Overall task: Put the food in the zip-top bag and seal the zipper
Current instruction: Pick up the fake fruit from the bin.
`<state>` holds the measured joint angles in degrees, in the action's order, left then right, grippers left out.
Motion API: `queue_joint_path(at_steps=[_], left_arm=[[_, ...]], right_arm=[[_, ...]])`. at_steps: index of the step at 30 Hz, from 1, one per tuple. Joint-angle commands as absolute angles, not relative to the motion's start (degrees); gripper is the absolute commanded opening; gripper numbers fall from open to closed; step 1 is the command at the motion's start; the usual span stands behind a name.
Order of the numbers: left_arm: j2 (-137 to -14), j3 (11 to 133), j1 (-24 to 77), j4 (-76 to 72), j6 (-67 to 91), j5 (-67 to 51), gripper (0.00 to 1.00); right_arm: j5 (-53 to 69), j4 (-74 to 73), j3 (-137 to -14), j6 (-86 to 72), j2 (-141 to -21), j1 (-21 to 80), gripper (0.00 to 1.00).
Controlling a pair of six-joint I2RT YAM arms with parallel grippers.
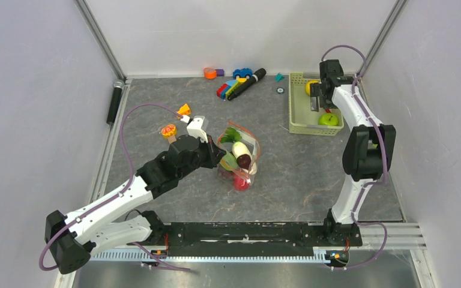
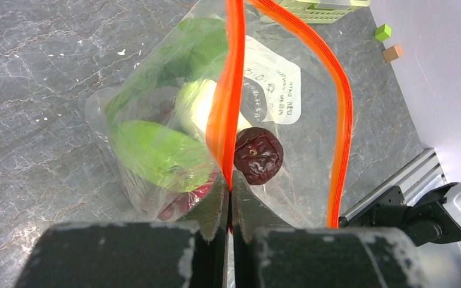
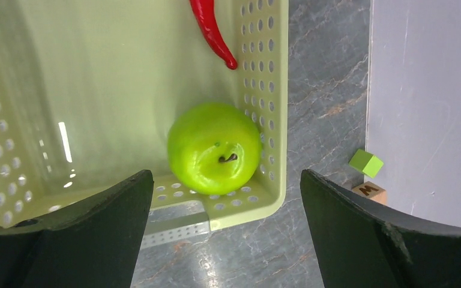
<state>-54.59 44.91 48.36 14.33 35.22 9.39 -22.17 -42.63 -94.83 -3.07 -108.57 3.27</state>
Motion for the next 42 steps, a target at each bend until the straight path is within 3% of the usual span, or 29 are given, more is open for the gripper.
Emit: queue_joint_path(at_steps=[1,26,32,40,42], left_arm=[[-54.36,44.74,48.43,11.6,33.73,9.06,0.03],[-54.29,44.76,48.43,11.69,33.73,9.62,0.03],[-54.49,44.78,48.43,11.68,33.7,9.61,0.03],[-54.67,44.82,48.43,11.65,33.78,9.28,0.03],[-54.58,44.82,48.43,11.69,33.73,9.14,0.03]], right_arm=[[-20.34,-47.8,-100.0,-4.67,-112.36,2.76,0.98],[-18.32,-51.86,-107.72,-2.93,-124.77,0.36,0.98],[-16.3,-52.09,-109.02,-2.88,-126.91,-1.8,0.87],[-13.43,-51.33,-108.23,-3.06,-124.82,-2.31,0.53],[-11.94,-49.86,-106.66,-3.08,-122.47,-2.31,0.49]])
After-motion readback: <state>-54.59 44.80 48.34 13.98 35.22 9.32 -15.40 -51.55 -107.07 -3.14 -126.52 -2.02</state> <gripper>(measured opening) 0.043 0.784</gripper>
